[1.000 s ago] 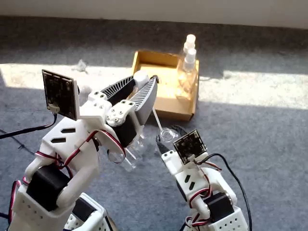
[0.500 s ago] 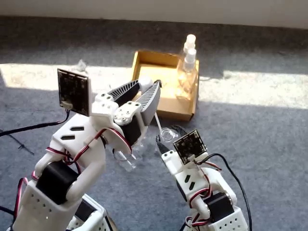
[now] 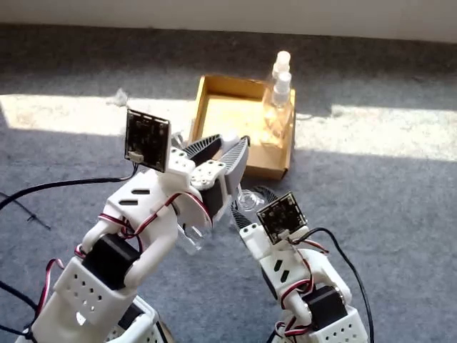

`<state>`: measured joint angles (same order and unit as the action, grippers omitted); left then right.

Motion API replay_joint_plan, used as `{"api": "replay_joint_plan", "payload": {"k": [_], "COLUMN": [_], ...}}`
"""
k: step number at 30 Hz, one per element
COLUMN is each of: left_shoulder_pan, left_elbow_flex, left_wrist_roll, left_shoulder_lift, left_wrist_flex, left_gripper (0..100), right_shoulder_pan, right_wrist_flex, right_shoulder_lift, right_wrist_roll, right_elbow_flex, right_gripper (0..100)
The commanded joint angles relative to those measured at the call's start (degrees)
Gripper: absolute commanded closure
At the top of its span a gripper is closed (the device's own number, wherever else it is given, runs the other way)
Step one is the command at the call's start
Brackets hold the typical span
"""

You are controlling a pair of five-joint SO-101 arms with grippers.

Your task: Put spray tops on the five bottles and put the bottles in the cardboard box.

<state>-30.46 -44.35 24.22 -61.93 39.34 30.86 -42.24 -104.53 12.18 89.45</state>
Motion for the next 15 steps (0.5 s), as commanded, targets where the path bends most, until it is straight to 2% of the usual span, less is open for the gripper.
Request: {"api": "replay_joint_plan", "payload": {"k": [1,7,15], "left_shoulder_pan": [-0.66,-0.92,-6.55], "left_elbow_flex": [-3.56,-8.57,-10.68], "left_wrist_roll": [-0.44,-0.53,-2.81], "left_shoulder_lift": [-0.22,-0.22,-0.22], "left_wrist_flex": [-2.20,-2.46,-2.37], "left_gripper": [98,98,98], "right_shoulder_pan": [-0.57,-0.66,-1.71], "right_wrist_flex": [1.10,1.10,1.27], "right_shoulder_lift": [-0.75,-0.75,-0.75], "right_wrist_roll": [-0.44,-0.53,-0.53], "right_elbow_flex": [-0.40,-0.40,-0.40], "right_gripper": [99.5,99.5,99.5]}}
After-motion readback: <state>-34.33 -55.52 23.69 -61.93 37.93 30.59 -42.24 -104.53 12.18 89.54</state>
